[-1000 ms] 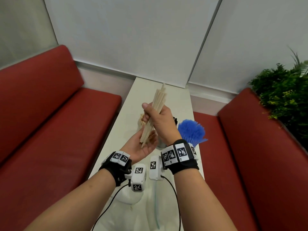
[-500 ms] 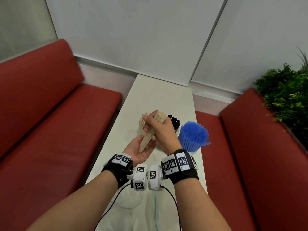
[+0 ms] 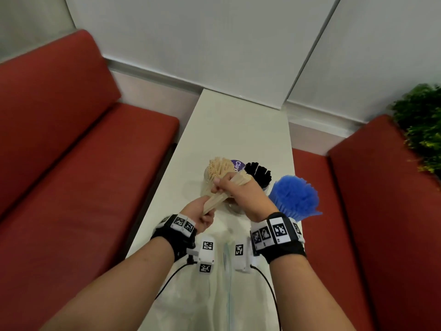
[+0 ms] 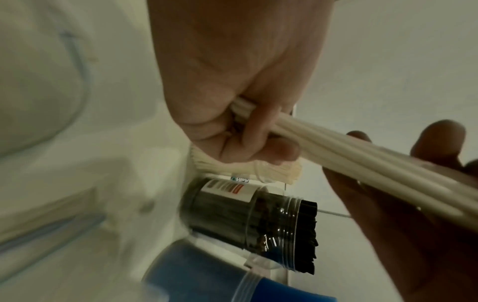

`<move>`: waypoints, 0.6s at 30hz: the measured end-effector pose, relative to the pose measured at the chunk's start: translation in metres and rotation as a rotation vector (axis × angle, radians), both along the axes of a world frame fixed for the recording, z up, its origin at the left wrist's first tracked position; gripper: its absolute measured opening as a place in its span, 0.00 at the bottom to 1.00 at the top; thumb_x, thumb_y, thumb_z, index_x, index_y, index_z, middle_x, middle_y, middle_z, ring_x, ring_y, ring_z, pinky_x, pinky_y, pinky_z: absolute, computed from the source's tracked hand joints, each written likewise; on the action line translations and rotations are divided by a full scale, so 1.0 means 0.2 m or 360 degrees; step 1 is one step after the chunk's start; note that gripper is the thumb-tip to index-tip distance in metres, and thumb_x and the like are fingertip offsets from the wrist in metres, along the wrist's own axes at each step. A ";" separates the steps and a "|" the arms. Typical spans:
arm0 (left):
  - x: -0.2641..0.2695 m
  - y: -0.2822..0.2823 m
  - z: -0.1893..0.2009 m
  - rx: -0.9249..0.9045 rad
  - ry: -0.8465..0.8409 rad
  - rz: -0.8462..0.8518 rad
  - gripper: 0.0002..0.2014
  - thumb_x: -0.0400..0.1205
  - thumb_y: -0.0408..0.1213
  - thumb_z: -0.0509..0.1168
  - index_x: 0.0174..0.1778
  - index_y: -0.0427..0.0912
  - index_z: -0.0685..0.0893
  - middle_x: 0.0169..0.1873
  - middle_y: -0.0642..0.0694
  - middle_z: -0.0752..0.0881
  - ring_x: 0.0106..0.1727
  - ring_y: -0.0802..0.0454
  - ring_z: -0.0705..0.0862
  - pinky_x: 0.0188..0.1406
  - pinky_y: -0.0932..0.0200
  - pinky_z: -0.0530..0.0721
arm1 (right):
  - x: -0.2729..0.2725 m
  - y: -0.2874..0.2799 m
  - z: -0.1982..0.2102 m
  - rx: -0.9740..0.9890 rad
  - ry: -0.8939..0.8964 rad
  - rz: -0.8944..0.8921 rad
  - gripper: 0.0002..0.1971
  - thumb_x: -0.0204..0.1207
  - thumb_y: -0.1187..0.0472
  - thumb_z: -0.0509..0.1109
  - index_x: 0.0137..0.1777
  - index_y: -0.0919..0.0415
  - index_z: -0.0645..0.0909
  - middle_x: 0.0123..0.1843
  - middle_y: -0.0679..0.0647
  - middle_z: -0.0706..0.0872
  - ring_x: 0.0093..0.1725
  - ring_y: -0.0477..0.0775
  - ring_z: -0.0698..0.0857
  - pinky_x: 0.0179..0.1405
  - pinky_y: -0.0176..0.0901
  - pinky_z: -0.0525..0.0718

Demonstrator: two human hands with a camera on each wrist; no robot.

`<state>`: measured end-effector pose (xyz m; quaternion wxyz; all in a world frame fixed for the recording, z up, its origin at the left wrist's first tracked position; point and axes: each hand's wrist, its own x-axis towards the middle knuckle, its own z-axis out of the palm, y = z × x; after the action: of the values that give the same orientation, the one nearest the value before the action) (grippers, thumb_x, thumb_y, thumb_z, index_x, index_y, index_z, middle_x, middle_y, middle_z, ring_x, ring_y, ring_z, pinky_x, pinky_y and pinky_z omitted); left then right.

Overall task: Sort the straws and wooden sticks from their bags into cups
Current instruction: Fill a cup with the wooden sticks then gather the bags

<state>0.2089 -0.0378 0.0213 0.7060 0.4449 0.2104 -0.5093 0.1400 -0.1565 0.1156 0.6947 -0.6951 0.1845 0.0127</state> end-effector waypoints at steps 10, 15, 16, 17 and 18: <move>0.26 -0.16 -0.09 0.0822 -0.0976 -0.0275 0.25 0.79 0.58 0.66 0.43 0.34 0.83 0.35 0.36 0.89 0.24 0.42 0.87 0.26 0.49 0.90 | 0.33 -0.24 0.05 -0.0260 -0.0046 -0.0105 0.10 0.83 0.62 0.75 0.43 0.67 0.84 0.41 0.64 0.89 0.36 0.53 0.88 0.34 0.39 0.83; 0.28 -0.17 -0.13 0.0818 -0.1106 -0.0392 0.25 0.81 0.60 0.61 0.43 0.37 0.81 0.33 0.39 0.89 0.24 0.44 0.87 0.25 0.51 0.89 | 0.44 -0.30 0.02 -0.0358 -0.0040 -0.0145 0.11 0.82 0.59 0.76 0.42 0.66 0.85 0.41 0.65 0.91 0.37 0.56 0.89 0.37 0.47 0.82; 0.28 -0.17 -0.14 0.0798 -0.1105 -0.0404 0.25 0.80 0.61 0.60 0.43 0.37 0.80 0.33 0.39 0.90 0.24 0.45 0.88 0.25 0.53 0.88 | 0.45 -0.30 0.00 -0.0386 -0.0038 -0.0129 0.11 0.81 0.58 0.77 0.41 0.65 0.85 0.41 0.64 0.92 0.37 0.54 0.89 0.36 0.45 0.81; 0.28 -0.18 -0.14 0.0790 -0.1109 -0.0407 0.26 0.80 0.61 0.60 0.44 0.38 0.80 0.33 0.40 0.90 0.24 0.46 0.88 0.25 0.54 0.88 | 0.46 -0.30 -0.02 -0.0431 -0.0027 -0.0098 0.12 0.81 0.57 0.77 0.40 0.65 0.85 0.41 0.63 0.92 0.36 0.52 0.88 0.35 0.43 0.81; 0.28 -0.18 -0.15 0.0794 -0.1121 -0.0404 0.26 0.80 0.61 0.60 0.44 0.37 0.80 0.32 0.40 0.90 0.24 0.47 0.87 0.24 0.54 0.88 | 0.47 -0.29 -0.05 -0.0481 0.0000 -0.0064 0.13 0.80 0.56 0.77 0.39 0.65 0.86 0.41 0.63 0.92 0.35 0.52 0.88 0.35 0.44 0.82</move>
<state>0.2645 -0.0733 -0.0085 0.5375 0.7700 0.0174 -0.3432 0.2341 -0.2147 0.1063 0.5822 -0.7879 0.1983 -0.0293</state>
